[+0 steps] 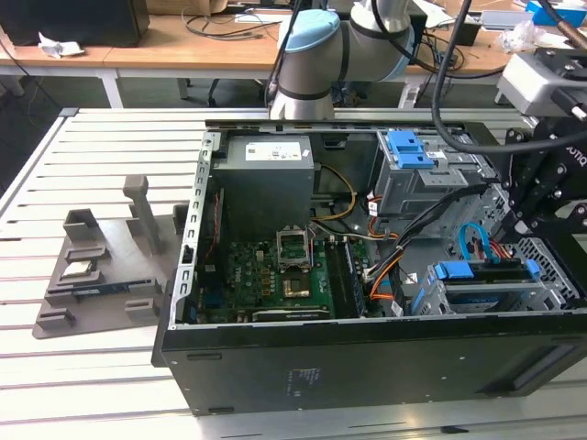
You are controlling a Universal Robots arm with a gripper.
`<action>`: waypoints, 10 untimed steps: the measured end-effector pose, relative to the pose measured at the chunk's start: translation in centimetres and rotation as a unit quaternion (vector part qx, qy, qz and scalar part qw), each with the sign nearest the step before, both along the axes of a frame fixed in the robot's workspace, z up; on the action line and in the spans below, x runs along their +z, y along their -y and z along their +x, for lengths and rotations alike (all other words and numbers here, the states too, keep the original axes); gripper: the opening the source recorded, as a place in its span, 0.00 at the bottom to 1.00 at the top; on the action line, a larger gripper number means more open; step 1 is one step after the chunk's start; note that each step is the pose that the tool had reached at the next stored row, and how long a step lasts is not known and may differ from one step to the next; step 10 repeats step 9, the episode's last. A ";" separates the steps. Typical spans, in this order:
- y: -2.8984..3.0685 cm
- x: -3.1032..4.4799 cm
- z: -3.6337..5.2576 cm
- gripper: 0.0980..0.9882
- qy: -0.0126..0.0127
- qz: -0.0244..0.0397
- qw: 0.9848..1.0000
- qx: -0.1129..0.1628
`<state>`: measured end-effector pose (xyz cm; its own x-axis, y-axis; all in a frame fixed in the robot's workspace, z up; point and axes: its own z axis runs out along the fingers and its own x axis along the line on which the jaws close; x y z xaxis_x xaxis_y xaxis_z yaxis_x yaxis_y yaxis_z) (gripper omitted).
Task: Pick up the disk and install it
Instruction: 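Insert the second disk wire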
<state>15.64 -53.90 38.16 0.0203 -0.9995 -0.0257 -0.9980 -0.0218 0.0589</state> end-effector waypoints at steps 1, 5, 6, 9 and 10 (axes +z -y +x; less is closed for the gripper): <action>0.00 0.40 0.00 0.01 0.000 0.000 1.000 0.000; 0.00 0.90 0.00 0.01 0.000 0.000 1.000 0.000; -0.01 0.91 0.00 0.01 0.000 0.000 1.000 0.000; 0.00 0.94 0.00 0.01 0.000 0.000 1.000 0.000; 0.00 0.94 0.00 0.01 0.000 0.000 1.000 0.000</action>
